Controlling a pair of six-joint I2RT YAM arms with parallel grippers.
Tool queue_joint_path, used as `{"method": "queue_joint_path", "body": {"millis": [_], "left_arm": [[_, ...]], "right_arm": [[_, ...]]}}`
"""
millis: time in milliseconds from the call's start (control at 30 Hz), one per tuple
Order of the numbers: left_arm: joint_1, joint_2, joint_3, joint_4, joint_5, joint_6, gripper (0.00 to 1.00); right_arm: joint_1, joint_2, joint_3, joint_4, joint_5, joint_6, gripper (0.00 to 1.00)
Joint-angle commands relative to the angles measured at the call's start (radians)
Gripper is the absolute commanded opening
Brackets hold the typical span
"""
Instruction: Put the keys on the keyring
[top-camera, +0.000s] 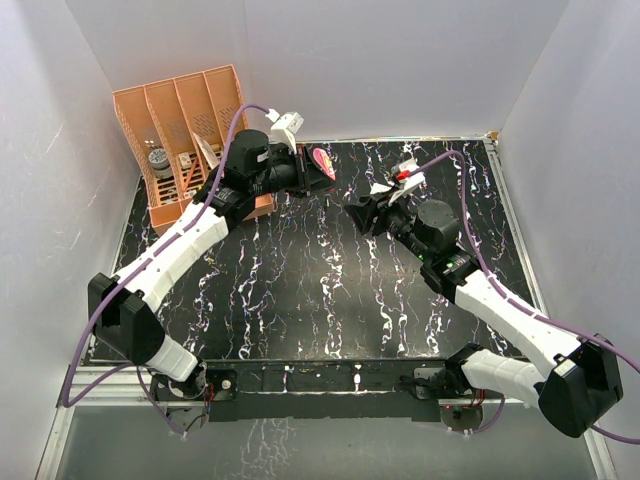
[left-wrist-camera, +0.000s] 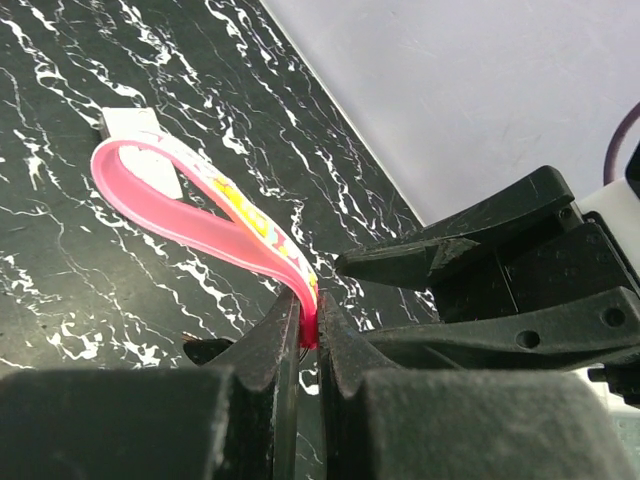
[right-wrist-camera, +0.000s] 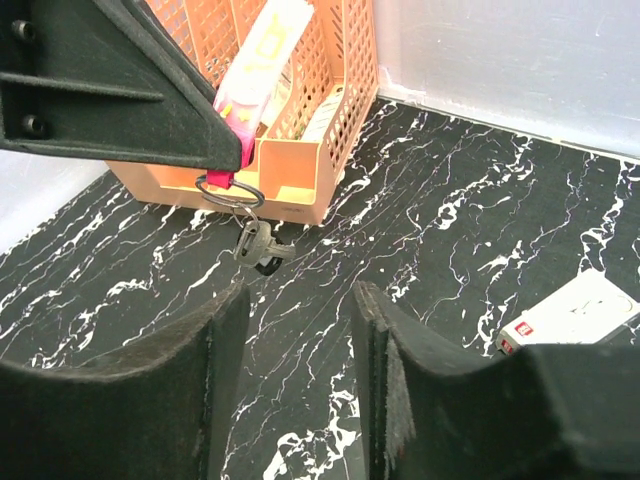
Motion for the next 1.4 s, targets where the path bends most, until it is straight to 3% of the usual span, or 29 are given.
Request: {"method": "queue_joint_path", "body": {"millis": [0,467,1367], "left_arm": [[0.007,0.0,0.029,0.011,0.083,-0.039,0.0],[0.008,0.019,0.017,0.042,0.122,-0.07,0.0],[0.005,0.035,0.017,0.069,0.184,-0.117,0.0]], "right_arm": [[-0.003,-0.027,-0.006,0.105,-0.002,-0.02,0.41],[-0.003,0.023,0.013,0.162,-0.082,-0.011,0.43],[-0.003,0.075,0.006,0.223,-0.077,-0.017,0.33]]}}
